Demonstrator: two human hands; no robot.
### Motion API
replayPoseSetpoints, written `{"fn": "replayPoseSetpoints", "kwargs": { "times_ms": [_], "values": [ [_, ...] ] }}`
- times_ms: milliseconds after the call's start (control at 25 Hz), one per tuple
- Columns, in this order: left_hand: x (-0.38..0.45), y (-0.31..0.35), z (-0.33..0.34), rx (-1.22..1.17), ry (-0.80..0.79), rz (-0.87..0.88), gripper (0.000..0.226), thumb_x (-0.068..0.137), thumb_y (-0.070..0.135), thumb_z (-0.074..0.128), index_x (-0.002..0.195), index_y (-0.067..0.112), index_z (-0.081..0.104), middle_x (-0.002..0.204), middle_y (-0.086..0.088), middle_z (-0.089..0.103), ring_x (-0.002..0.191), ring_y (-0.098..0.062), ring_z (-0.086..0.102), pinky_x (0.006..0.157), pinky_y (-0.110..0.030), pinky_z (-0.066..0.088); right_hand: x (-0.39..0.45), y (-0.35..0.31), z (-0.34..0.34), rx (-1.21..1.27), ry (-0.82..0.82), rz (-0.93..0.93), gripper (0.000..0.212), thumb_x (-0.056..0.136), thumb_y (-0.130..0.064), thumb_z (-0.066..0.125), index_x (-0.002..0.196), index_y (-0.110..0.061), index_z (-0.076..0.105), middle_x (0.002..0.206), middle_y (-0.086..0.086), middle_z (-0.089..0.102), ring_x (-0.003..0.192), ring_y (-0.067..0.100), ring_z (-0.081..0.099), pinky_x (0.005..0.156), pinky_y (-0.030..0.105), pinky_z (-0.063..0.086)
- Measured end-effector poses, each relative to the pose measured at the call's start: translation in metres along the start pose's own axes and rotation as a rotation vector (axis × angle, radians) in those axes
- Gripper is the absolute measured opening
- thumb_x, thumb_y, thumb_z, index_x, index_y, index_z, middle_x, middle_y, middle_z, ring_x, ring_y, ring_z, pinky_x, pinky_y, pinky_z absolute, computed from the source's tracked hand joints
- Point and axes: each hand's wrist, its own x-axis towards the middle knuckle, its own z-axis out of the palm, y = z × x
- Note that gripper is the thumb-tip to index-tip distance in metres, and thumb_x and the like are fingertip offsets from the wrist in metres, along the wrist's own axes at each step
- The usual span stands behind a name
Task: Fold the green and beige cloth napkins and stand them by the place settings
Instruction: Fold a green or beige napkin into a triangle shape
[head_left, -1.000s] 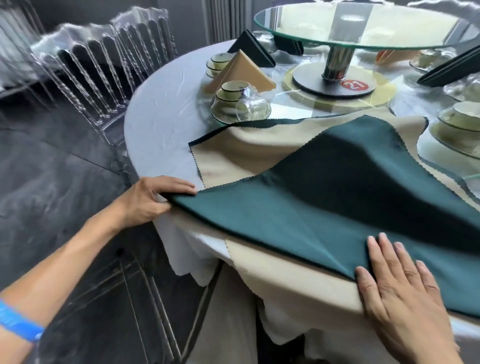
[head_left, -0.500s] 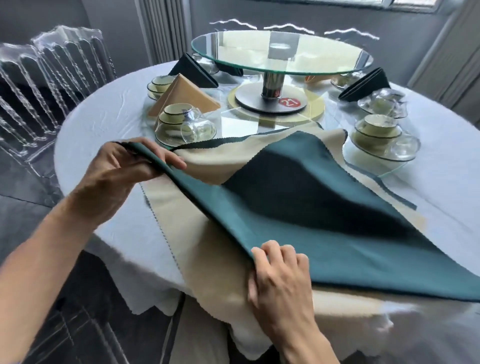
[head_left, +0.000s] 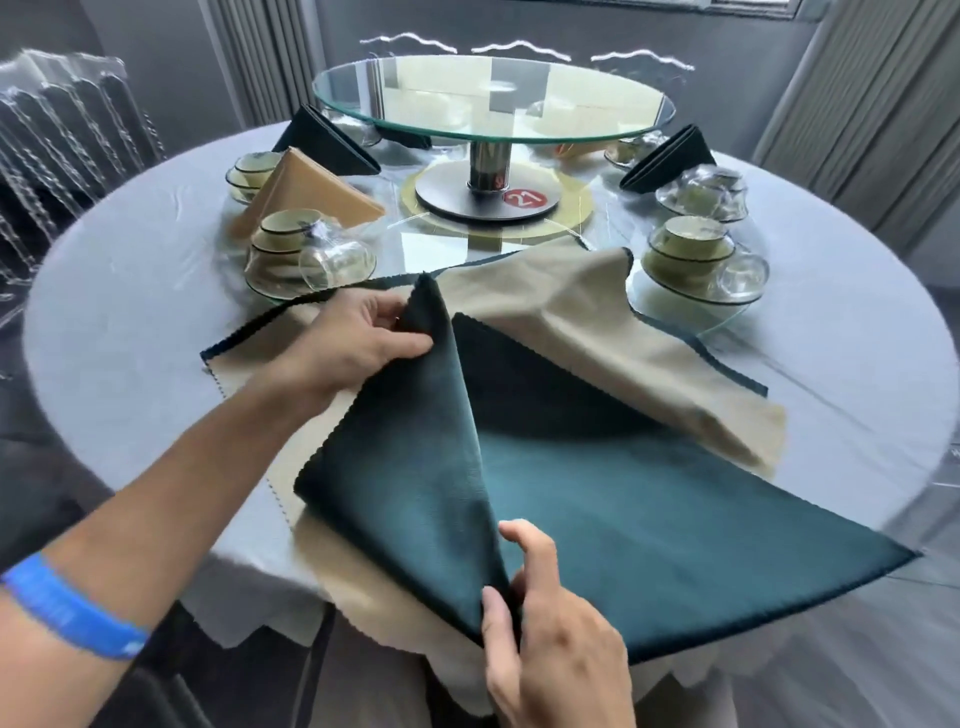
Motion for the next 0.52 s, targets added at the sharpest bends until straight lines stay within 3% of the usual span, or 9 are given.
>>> {"fn": "replayPoseSetpoints", "kwargs": {
  "times_ms": [120,320,400,520],
  "values": [
    [0.013,-0.016,0.015,0.04,0.075,-0.031,0.017,0.085,-0.003,0.072,0.099,0.006,0.072,0.093,-0.014,0.076,0.072,-0.016,0.07,0.065,-0.026,0.057,0.005,0.004,-0.002,-0.089,0.042,-0.038,0.033,0.071,-0.042,0.045,0.102,-0.033,0.053,0.054,-0.018,0.053,0.041,0.007,0.051,0.037,0.021,0.026],
    [0.021,-0.029,0.02,0.148,0.115,0.034,0.018,0.082,0.004,0.076,0.099,0.012,0.073,0.086,-0.005,0.077,0.074,-0.016,0.072,0.072,-0.033,0.06,0.012,0.014,0.003,-0.16,0.143,-0.143,0.02,0.074,-0.034,0.05,0.085,-0.026,0.065,0.08,-0.008,0.059,0.062,0.019,0.055,0.048,0.027,0.046],
    [0.023,-0.034,0.021,0.197,0.137,0.069,0.018,0.081,0.008,0.077,0.096,0.016,0.073,0.086,0.0,0.077,0.077,-0.014,0.072,0.075,-0.033,0.059,0.016,0.02,0.01,-0.139,0.174,-0.264,0.022,0.076,-0.024,0.053,0.091,-0.021,0.069,0.099,-0.003,0.066,0.077,0.023,0.059,0.066,0.033,0.049],
    [0.026,-0.042,0.024,0.244,0.136,0.076,0.02,0.078,0.013,0.081,0.095,0.02,0.072,0.087,0.005,0.076,0.083,-0.015,0.072,0.084,-0.041,0.059,0.018,0.031,0.024,-0.192,0.017,-0.393,0.038,0.091,-0.028,0.044,0.121,-0.02,0.066,0.133,0.0,0.06,0.116,0.028,0.06,0.099,0.038,0.037]
  ]
}}
